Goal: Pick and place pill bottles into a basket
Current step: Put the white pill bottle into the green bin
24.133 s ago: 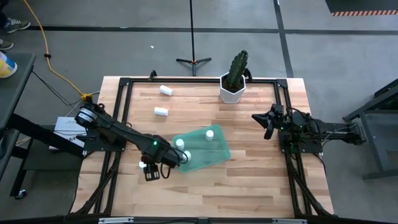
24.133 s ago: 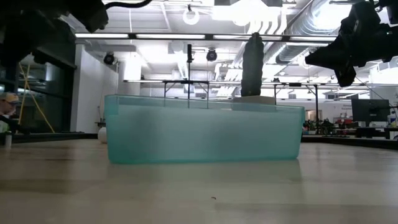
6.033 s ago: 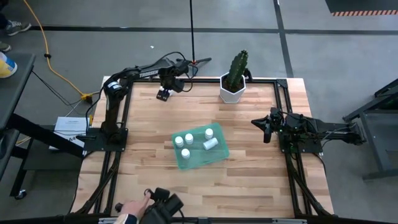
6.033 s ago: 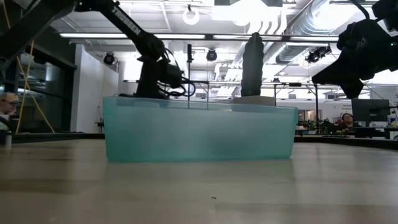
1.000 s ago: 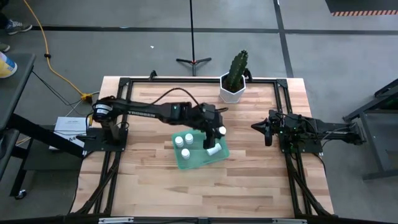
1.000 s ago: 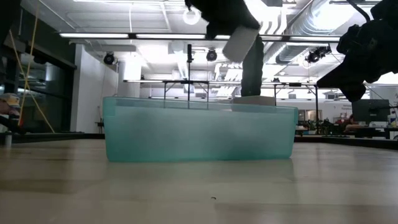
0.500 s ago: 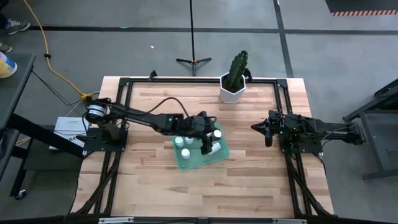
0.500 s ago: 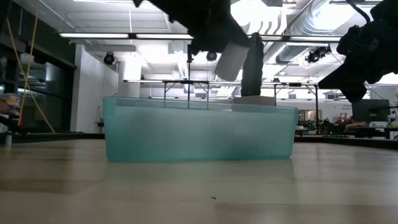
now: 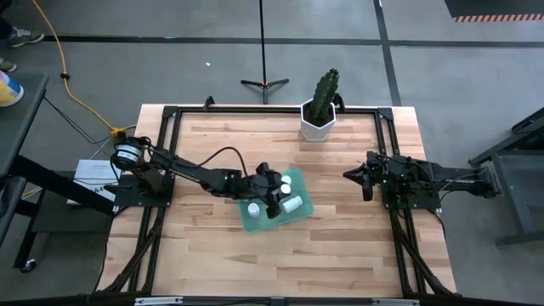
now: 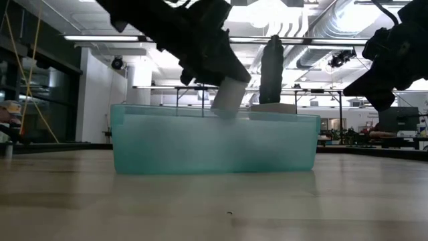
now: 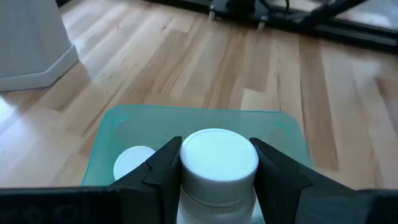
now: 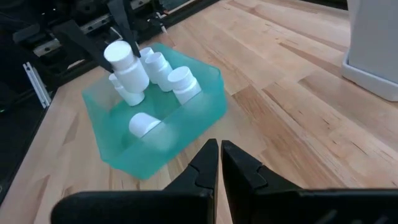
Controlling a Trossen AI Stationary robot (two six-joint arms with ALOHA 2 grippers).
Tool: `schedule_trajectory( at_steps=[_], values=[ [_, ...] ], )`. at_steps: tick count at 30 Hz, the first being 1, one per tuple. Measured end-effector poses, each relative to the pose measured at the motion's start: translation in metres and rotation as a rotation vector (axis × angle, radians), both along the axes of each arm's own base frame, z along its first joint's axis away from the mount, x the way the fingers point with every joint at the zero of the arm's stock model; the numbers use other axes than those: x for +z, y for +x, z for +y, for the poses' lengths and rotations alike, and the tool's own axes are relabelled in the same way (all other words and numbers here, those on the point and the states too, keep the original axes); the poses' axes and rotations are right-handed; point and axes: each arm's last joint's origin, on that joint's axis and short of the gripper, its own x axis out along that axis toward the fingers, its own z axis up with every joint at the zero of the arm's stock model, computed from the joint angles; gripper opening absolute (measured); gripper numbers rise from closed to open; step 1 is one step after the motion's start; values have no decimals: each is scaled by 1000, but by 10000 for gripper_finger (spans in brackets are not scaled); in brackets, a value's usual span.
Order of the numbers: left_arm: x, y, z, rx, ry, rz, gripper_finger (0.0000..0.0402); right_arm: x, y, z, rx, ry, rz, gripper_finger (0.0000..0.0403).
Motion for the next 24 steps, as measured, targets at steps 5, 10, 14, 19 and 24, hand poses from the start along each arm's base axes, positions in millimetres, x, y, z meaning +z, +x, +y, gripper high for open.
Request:
schedule_trajectory(
  at_steps=[5,10,14,19,24],
  values=[
    [-20,-11,-2,45,-8,-24,193,0,0,0,0,0,0,12],
    [-30,-19,0,64,-24,-61,193,0,0,0,0,0,0,12],
    [-37,-25,1,79,-26,-106,193,0,0,0,-1,0,0,12],
    [-48,-34,3,72,-32,-117,193,0,0,0,-3,-1,0,12],
    [-45,-33,1,-12,2,-138,193,0,0,0,-9,-3,0,12]
  ],
)
